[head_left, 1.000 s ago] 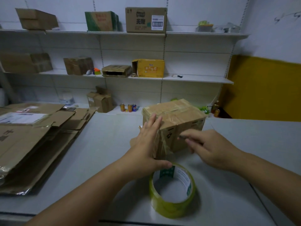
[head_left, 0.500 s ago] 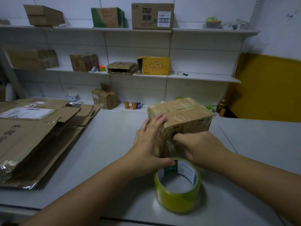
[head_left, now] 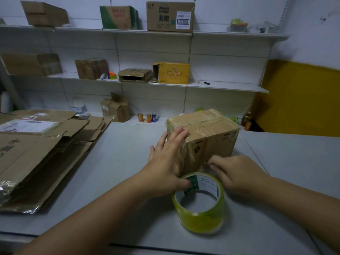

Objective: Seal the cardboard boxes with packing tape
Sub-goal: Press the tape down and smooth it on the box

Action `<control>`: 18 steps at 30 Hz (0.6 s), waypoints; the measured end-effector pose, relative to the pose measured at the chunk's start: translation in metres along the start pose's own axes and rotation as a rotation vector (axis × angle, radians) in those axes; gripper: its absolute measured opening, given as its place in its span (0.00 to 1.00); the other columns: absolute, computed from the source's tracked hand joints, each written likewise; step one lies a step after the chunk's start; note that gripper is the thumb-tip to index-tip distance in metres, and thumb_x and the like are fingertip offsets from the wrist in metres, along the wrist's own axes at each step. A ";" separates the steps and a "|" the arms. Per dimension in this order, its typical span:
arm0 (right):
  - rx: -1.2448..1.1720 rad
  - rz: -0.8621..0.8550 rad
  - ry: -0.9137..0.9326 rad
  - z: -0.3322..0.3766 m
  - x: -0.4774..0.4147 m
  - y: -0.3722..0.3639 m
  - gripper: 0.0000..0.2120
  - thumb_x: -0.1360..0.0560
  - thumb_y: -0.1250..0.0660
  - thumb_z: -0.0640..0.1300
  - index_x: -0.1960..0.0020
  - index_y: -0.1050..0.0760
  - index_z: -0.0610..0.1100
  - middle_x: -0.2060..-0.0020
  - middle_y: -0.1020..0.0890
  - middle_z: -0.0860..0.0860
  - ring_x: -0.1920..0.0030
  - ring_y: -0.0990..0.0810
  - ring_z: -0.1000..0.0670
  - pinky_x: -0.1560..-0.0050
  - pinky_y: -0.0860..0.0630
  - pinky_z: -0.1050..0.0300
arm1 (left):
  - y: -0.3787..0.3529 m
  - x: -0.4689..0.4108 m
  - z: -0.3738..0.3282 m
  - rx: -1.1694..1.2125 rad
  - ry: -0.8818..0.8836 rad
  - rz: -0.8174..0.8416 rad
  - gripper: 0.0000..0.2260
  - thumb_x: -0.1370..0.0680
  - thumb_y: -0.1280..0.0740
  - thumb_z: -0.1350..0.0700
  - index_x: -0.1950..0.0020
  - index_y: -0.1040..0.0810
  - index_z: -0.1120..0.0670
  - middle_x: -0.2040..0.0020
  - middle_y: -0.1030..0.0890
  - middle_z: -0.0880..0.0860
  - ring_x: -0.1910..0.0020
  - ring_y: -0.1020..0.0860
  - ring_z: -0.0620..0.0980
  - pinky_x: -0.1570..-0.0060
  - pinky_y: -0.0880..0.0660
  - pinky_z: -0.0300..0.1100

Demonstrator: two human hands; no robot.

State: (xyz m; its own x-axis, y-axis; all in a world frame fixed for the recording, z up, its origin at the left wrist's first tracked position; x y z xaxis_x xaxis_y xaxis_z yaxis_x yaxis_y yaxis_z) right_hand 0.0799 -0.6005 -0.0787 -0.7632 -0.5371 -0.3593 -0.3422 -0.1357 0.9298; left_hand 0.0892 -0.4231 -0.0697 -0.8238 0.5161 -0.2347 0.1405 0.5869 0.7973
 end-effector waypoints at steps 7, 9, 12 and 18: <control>-0.134 -0.151 0.044 0.012 -0.009 0.012 0.11 0.23 0.45 0.50 0.52 0.26 0.48 0.69 0.20 0.53 0.73 0.23 0.51 0.75 0.32 0.60 | -0.004 -0.001 -0.001 -0.037 0.015 0.005 0.54 0.36 0.24 0.45 0.28 0.65 0.34 0.31 0.70 0.29 0.28 0.69 0.42 0.28 0.59 0.62; -0.165 -0.098 -0.020 0.003 0.001 0.005 0.14 0.23 0.45 0.51 0.51 0.23 0.48 0.64 0.18 0.52 0.67 0.21 0.51 0.70 0.27 0.58 | -0.005 -0.001 -0.003 -0.068 0.007 0.006 0.55 0.37 0.25 0.39 0.28 0.67 0.36 0.31 0.71 0.30 0.28 0.70 0.43 0.28 0.62 0.61; -0.065 -0.062 -0.165 -0.020 0.026 0.000 0.12 0.22 0.42 0.49 0.46 0.21 0.48 0.58 0.21 0.50 0.59 0.21 0.49 0.63 0.26 0.56 | 0.001 0.001 -0.007 -0.012 -0.011 -0.058 0.46 0.33 0.32 0.34 0.25 0.58 0.37 0.30 0.65 0.28 0.27 0.66 0.40 0.27 0.59 0.58; 0.063 0.128 -0.402 -0.053 0.063 -0.013 0.14 0.19 0.45 0.49 0.39 0.25 0.49 0.55 0.33 0.51 0.55 0.32 0.51 0.56 0.32 0.57 | 0.021 -0.017 -0.018 -0.350 -0.198 -0.340 0.29 0.28 0.43 0.37 0.32 0.31 0.49 0.31 0.33 0.51 0.30 0.43 0.51 0.30 0.40 0.55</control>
State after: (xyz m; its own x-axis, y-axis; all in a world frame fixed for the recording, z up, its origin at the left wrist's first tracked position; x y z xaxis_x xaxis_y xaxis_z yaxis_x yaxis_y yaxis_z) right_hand 0.0655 -0.6770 -0.1097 -0.9503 -0.1776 -0.2557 -0.2542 -0.0315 0.9666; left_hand 0.0963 -0.4306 -0.0396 -0.6668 0.4601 -0.5862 -0.3368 0.5156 0.7878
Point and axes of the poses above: each hand's wrist, its own x-axis away from the middle knuckle, its own y-axis out of the back of the hand, z = x × y, the point moved 5 cm from there along -x, towards the middle knuckle
